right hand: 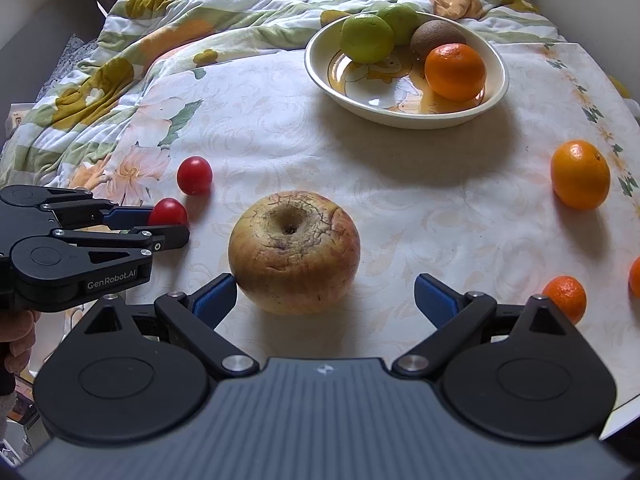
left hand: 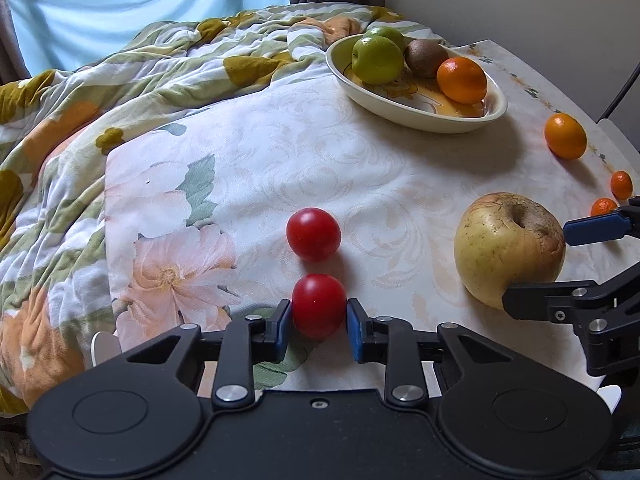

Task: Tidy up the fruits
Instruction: 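Grasp the yellow apple with the right tool while the left tool holds the tomato, then carry the tomato into the bowl and open the left tool while the right tool carries the apple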

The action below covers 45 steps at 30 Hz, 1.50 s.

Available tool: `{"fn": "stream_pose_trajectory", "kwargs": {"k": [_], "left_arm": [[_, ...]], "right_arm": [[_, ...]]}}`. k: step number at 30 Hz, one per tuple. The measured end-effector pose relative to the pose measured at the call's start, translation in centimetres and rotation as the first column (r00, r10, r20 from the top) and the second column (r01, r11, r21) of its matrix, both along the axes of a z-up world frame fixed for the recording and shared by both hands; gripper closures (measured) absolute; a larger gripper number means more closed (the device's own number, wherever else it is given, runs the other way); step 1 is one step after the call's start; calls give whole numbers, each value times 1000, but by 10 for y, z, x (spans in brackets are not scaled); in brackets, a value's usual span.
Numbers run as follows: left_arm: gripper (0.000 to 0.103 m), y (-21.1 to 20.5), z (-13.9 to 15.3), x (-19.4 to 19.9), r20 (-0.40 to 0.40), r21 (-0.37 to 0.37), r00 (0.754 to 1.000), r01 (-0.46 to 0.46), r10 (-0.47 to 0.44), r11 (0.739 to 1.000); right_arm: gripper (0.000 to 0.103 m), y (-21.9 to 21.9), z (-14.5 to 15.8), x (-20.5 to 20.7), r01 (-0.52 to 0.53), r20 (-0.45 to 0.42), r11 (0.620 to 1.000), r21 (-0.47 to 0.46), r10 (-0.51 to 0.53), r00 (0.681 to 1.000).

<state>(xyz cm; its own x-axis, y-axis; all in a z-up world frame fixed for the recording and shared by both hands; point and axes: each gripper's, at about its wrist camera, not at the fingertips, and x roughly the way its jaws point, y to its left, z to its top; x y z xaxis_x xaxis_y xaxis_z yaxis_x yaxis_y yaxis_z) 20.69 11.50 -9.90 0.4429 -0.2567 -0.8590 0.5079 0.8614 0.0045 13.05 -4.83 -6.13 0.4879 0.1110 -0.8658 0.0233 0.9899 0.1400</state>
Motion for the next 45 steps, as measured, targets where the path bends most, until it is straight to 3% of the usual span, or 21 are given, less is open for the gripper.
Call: {"fn": "stream_pose_trajectory", "kwargs": {"k": [13, 17, 23, 34, 45], "left_arm": [[71, 9, 1, -9, -10, -3, 999, -44, 44, 999], [71, 13, 4, -14, 3, -2, 998, -68, 68, 998], [71, 18, 15, -28, 25, -2, 991, -131, 131, 991], [71, 5, 49, -71, 71, -20, 960, -271, 272, 962], [71, -38, 86, -98, 127, -71, 928, -343, 350, 937]], "right_arm": [[0, 16, -11, 18, -57, 15, 998, 18, 57, 998], [12, 20, -13, 19, -71, 29, 997, -8, 71, 997], [12, 14, -12, 14, -84, 40, 996, -3, 84, 996], [13, -6, 21, -12, -165, 117, 986, 14, 162, 980], [13, -57, 57, -36, -215, 174, 977, 1, 212, 962]]}}
